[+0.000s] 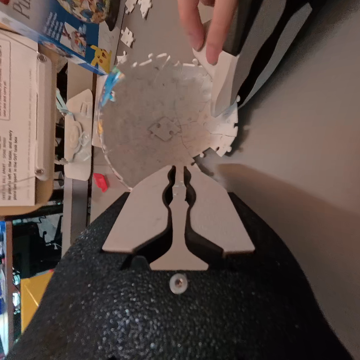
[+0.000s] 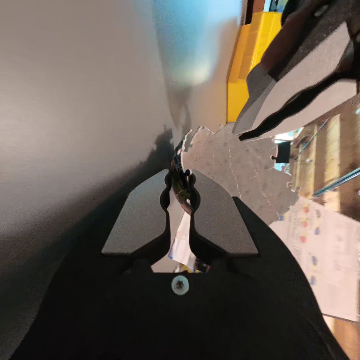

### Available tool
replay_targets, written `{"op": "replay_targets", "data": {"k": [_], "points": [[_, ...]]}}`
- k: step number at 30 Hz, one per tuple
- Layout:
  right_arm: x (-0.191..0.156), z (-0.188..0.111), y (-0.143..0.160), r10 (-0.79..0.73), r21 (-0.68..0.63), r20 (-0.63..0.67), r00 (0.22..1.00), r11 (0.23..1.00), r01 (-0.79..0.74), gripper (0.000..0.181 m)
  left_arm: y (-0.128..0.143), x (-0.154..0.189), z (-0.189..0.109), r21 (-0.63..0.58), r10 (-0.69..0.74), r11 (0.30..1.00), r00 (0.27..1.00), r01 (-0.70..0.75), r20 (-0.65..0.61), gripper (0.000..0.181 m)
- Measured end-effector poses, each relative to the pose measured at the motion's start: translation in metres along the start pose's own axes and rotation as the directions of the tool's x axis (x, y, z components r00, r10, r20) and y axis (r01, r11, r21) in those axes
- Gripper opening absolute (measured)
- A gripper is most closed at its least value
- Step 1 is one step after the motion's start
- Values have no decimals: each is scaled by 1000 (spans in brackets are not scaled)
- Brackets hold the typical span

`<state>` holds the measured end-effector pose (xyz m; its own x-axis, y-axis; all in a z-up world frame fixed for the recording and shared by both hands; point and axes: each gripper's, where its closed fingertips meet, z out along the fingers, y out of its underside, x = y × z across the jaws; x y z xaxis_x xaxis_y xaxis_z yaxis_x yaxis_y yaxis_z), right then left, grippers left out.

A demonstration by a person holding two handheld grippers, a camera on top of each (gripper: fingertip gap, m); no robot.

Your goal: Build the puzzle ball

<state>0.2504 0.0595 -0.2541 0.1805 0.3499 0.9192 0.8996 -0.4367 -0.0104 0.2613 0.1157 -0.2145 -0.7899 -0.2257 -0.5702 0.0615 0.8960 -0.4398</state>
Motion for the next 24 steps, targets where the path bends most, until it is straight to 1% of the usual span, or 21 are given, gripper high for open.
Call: {"op": "replay_targets", "data": {"k": [2,5,7,8,10,13,15,19,21,23,24], "points": [[-1,1,-3,-67,-23,-17,998,997,67,16,1,8,1,-5,-46,999,999,46,18,8],[2,2,1,-111,-68,-28,993,992,109,18,-4,14,3,-5,-88,996,994,89,62,9],[7,3,8,-157,-134,-53,986,980,149,20,-9,20,7,-2,-95,995,993,95,74,15],[10,2,12,-192,-171,-68,979,969,178,22,-10,22,8,-4,-92,996,991,92,94,16],[12,3,17,-214,-214,-72,974,957,195,22,-10,22,10,-23,-83,996,987,87,135,17],[11,4,18,-253,-234,-93,963,946,226,21,-2,15,13,-72,-120,988,968,139,221,18],[11,5,15,-260,-237,-105,960,944,230,21,4,8,13,-105,-170,973,943,207,285,18],[14,6,14,-265,-259,-118,957,939,228,22,10,-6,16,-192,-202,935,895,297,398,21],[14,6,14,-252,-260,-122,960,942,215,21,6,-1,25,-199,-265,914,891,354,368,26],[14,4,15,-221,-254,-142,965,950,180,22,-1,2,33,-166,-336,897,876,410,347,34],[14,4,16,-209,-253,-144,967,953,168,21,-2,2,36,-152,-366,886,862,438,352,35]]}}
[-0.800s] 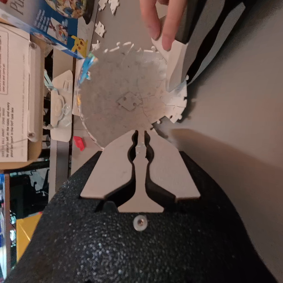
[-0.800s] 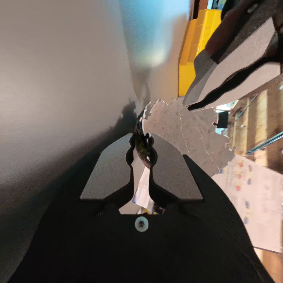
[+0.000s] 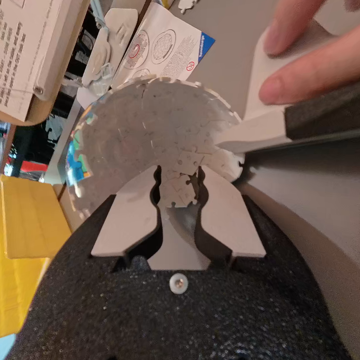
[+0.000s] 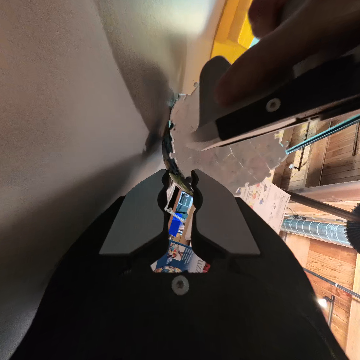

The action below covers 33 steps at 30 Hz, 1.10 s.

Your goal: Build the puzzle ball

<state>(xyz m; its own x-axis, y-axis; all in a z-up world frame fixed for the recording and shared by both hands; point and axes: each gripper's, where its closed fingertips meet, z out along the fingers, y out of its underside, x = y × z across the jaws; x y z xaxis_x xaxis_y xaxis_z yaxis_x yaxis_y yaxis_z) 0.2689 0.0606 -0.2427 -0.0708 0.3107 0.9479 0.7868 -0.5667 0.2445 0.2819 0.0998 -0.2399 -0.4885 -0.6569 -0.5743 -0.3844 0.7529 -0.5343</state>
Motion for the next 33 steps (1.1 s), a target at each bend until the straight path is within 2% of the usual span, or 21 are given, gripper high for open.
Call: {"op": "replay_targets", "data": {"k": [5,9,17,20,24,30,32,33], "points": [[0,0,-1,41,29,1,999,999,-41,22,-1,8,14,-43,-230,973,973,228,-31,36],[-1,0,-2,55,38,8,998,998,-55,22,1,-7,22,-60,-313,946,946,318,87,30],[-6,2,-3,111,56,61,992,992,-114,19,8,-1,34,-208,-273,936,959,284,78,21],[-7,2,-4,120,60,72,990,990,-124,18,8,4,35,-236,-217,946,975,220,38,8],[-6,2,-4,124,54,77,989,990,-129,19,15,10,29,-300,-135,946,990,122,-26,0],[-6,2,-4,130,56,78,988,989,-135,19,28,13,10,-371,-153,923,983,104,-105,0],[-5,2,-5,125,57,77,989,990,-130,19,25,6,4,-351,-144,930,986,106,-85,4],[-5,2,-5,124,57,76,989,990,-129,19,19,5,4,-317,-143,942,987,112,-75,12]]}}
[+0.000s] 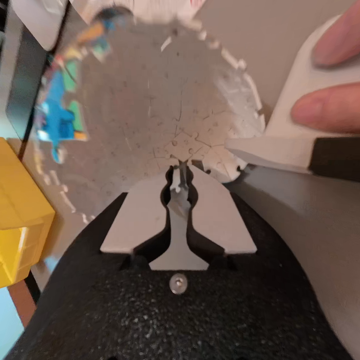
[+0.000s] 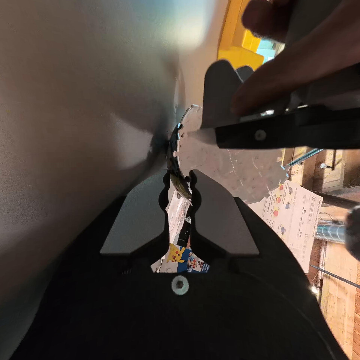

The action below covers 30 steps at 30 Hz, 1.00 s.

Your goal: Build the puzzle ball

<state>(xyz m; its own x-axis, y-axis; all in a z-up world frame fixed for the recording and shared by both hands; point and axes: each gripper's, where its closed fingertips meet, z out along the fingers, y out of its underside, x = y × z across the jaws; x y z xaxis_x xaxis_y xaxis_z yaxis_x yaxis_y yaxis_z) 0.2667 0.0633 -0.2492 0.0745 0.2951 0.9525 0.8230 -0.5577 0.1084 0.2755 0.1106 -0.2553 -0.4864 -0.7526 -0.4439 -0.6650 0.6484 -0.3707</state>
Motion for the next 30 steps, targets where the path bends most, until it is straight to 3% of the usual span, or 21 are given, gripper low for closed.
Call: {"op": "replay_targets", "data": {"k": [4,9,16,23,30], "points": [[0,1,-1,0,2,-2,1000,1000,0,19,-20,-1,7,96,-94,991,994,89,48,28],[-3,-1,-1,17,14,2,1000,1000,-17,17,-15,-1,19,71,-229,972,971,225,61,29],[-4,-3,-5,35,57,12,999,998,-36,17,-18,-5,20,73,-249,967,964,243,94,34],[-3,-7,-7,95,106,31,995,990,-98,18,-16,-2,20,56,-172,984,983,168,68,27],[8,-32,-24,209,276,57,976,936,-217,22,-11,1,22,82,-172,983,983,167,65,2]]}}
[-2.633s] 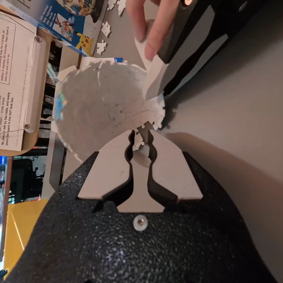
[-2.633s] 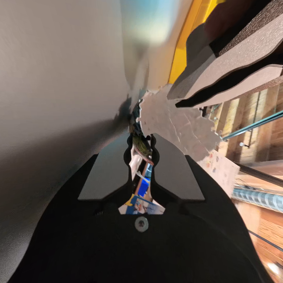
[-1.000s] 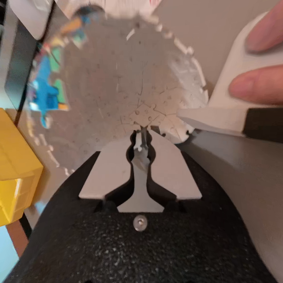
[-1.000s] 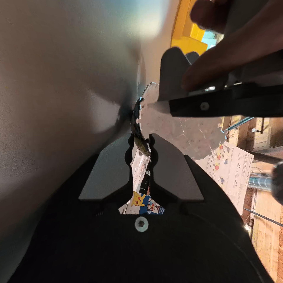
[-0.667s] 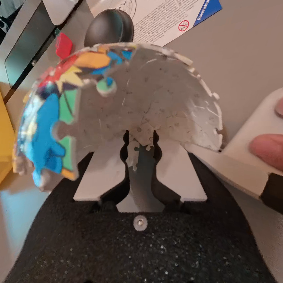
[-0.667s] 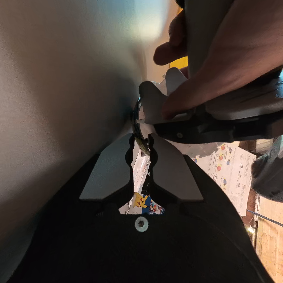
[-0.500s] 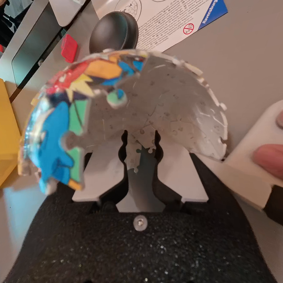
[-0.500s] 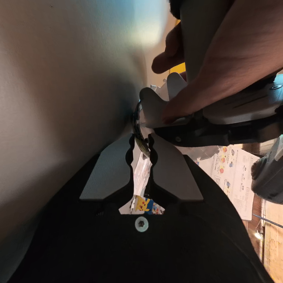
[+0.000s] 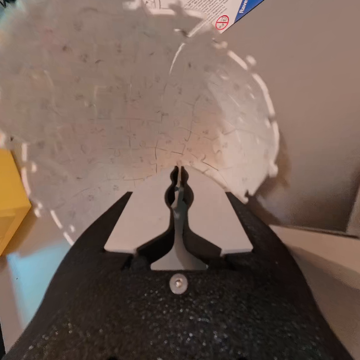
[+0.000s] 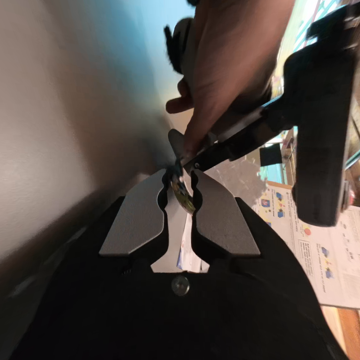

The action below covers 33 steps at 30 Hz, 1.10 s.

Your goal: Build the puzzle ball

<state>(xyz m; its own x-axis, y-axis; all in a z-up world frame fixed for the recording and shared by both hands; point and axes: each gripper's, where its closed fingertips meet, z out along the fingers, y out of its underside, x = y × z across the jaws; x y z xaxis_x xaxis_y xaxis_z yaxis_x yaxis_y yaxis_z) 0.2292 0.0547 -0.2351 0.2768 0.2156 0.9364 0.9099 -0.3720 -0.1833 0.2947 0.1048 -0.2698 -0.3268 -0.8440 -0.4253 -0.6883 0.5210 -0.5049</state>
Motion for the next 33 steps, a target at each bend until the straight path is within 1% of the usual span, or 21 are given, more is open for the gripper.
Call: {"op": "replay_targets", "data": {"k": [3,4,6,7,8,9,10,11,13,14,15,17,19,22,24,26,27,28,30,32,33], "points": [[12,-13,-12,56,87,-14,998,995,-55,23,0,-1,2,0,8,1000,1000,-8,11,0],[19,-17,-14,107,115,-25,994,988,-104,30,0,-2,3,3,21,1000,1000,-21,14,0],[37,-28,-15,265,190,-40,963,949,-253,32,-1,-2,3,3,48,999,998,-48,26,0],[48,-33,-11,367,230,-46,929,909,-347,36,-1,-2,3,4,53,999,998,-53,34,0],[61,-36,0,483,247,-71,873,856,-454,37,-1,-2,3,7,57,998,998,-57,39,0],[74,-39,17,591,245,-106,800,795,-555,35,-1,-1,3,10,55,998,998,-56,39,0],[88,-41,33,680,256,-156,717,729,-635,40,-1,-1,3,14,54,998,998,-55,39,0],[100,-43,50,751,265,-213,625,660,-703,40,-1,-1,3,20,54,998,998,-55,39,0],[111,-36,77,834,248,-245,495,547,-799,47,-1,-1,3,26,53,998,998,-55,39,0],[111,-28,86,869,229,-229,439,487,-843,50,-1,-1,3,27,58,998,998,-59,40,0],[109,-18,89,894,209,-188,406,440,-873,52,-1,-1,3,26,65,997,997,-66,42,0],[103,1,92,930,136,-112,349,363,-922,47,-1,-1,3,23,75,997,996,-76,45,0],[98,15,93,939,67,-73,336,340,-938,44,-1,-1,3,22,76,997,996,-77,45,0],[95,26,92,951,32,-38,306,307,-951,35,-1,-1,3,25,73,997,996,-74,42,0],[89,31,94,952,-13,-36,303,303,-953,29,-1,-1,3,24,77,997,996,-78,41,0],[84,32,92,958,-26,-23,287,287,-958,22,-1,-1,3,18,83,996,996,-84,43,0],[83,32,90,959,-26,-18,284,283,-959,21,0,-2,3,15,88,996,995,-88,43,0],[83,32,89,958,-28,-20,287,286,-958,19,0,-2,3,14,91,996,995,-92,44,0],[82,32,89,952,-42,-27,304,302,-952,10,0,-2,2,14,92,996,995,-92,43,0],[78,34,88,950,-64,-30,310,307,-949,9,0,-2,2,16,87,996,995,-88,43,0],[78,34,90,948,-73,-54,314,310,-948,9,0,-2,3,17,84,996,996,-85,42,0]]}}
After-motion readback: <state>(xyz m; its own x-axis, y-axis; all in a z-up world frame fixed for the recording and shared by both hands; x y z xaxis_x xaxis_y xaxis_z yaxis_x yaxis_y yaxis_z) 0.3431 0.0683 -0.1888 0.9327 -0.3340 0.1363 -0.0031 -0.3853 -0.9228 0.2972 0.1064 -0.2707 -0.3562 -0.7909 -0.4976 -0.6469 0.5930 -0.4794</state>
